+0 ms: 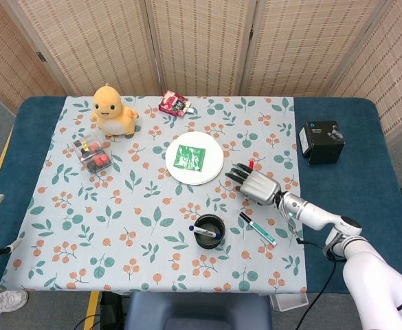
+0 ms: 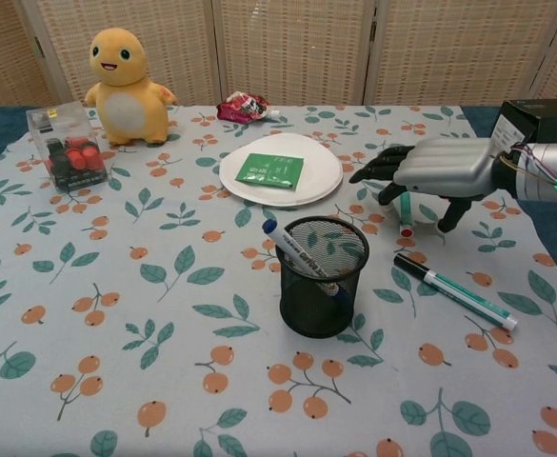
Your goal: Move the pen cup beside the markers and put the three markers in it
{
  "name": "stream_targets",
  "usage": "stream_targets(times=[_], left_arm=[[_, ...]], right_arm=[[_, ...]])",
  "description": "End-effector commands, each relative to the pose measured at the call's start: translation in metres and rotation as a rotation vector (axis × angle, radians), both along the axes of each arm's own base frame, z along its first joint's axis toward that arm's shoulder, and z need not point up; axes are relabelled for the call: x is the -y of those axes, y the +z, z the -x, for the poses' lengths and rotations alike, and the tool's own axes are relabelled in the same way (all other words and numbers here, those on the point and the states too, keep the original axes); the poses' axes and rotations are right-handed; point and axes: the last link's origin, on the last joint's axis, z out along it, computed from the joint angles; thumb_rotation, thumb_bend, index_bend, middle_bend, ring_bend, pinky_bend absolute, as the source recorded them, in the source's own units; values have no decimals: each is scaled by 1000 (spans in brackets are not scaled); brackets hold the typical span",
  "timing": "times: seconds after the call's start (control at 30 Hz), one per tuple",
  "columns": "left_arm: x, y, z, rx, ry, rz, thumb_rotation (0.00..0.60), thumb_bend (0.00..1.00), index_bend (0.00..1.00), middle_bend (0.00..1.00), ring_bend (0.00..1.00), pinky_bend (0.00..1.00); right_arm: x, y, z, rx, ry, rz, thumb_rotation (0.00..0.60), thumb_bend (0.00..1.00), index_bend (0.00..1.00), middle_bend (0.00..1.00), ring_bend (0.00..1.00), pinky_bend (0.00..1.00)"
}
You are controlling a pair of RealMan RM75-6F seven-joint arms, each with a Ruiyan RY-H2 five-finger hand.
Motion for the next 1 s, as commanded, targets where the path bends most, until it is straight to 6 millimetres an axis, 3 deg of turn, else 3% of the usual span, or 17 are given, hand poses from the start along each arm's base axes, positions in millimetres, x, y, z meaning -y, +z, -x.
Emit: stream_targets(times=[0.03, 0.57, 0.7, 1.0], left_arm=[[0, 0, 0, 1, 0, -1, 600, 24, 0, 0, 0, 245], [3, 2, -2, 8, -5, -6, 600, 24, 0, 0, 0, 245], [4, 3, -3, 7, -9, -14, 600, 24, 0, 0, 0, 245], [4, 2, -7, -8, -24, -14, 600, 24, 0, 0, 0, 245]], right_arm=[[-1, -2, 1, -3, -2, 0, 600, 373, 481, 0, 0, 0], [-6, 0, 3, 33, 39, 49, 600, 402, 696, 69, 0, 0], [-8, 16, -4, 124, 59, 65, 600, 407, 705, 76, 0, 0], [-35, 79, -56, 469, 0, 51, 600, 406, 736, 103, 0, 0]])
